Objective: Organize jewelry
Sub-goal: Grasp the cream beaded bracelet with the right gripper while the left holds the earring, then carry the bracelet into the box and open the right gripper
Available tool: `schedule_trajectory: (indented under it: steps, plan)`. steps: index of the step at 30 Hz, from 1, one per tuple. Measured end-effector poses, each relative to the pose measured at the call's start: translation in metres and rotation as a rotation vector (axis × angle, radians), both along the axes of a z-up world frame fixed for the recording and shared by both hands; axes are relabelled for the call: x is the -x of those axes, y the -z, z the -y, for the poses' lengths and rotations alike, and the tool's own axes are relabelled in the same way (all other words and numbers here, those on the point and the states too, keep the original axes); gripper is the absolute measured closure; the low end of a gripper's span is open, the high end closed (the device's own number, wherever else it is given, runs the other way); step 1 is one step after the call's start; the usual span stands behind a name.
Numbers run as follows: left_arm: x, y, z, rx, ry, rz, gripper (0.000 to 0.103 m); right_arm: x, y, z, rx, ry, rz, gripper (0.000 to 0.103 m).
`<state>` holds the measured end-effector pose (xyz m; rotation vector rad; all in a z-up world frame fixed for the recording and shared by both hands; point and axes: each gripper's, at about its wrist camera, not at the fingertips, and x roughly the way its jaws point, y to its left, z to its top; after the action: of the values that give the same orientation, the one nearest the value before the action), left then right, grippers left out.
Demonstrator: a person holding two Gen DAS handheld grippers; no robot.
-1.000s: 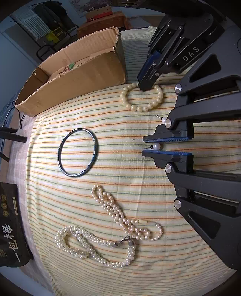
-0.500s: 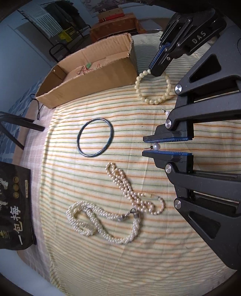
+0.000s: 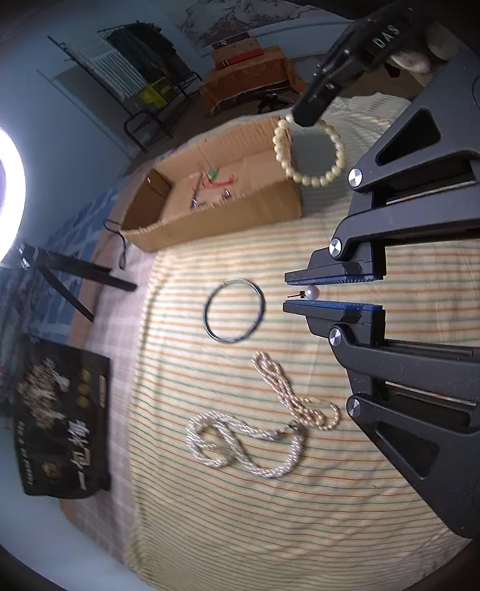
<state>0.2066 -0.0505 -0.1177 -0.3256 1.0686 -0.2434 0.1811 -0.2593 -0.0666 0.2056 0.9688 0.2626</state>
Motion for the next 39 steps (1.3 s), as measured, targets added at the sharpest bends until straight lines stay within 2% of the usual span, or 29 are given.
schedule_trajectory:
  steps: [11, 24, 39]
  plan:
    - [-0.015, -0.021, 0.037, 0.045, 0.045, 0.044, 0.097, -0.023, -0.024, 0.056, -0.004, 0.117, 0.056, 0.098]
    - [-0.029, -0.016, 0.089, 0.102, 0.091, 0.031, 0.097, -0.045, -0.009, 0.094, -0.005, 0.199, 0.021, 0.098]
    - [-0.04, -0.001, 0.124, 0.087, 0.116, 0.011, 0.097, -0.058, 0.009, 0.113, -0.005, 0.239, -0.016, 0.098]
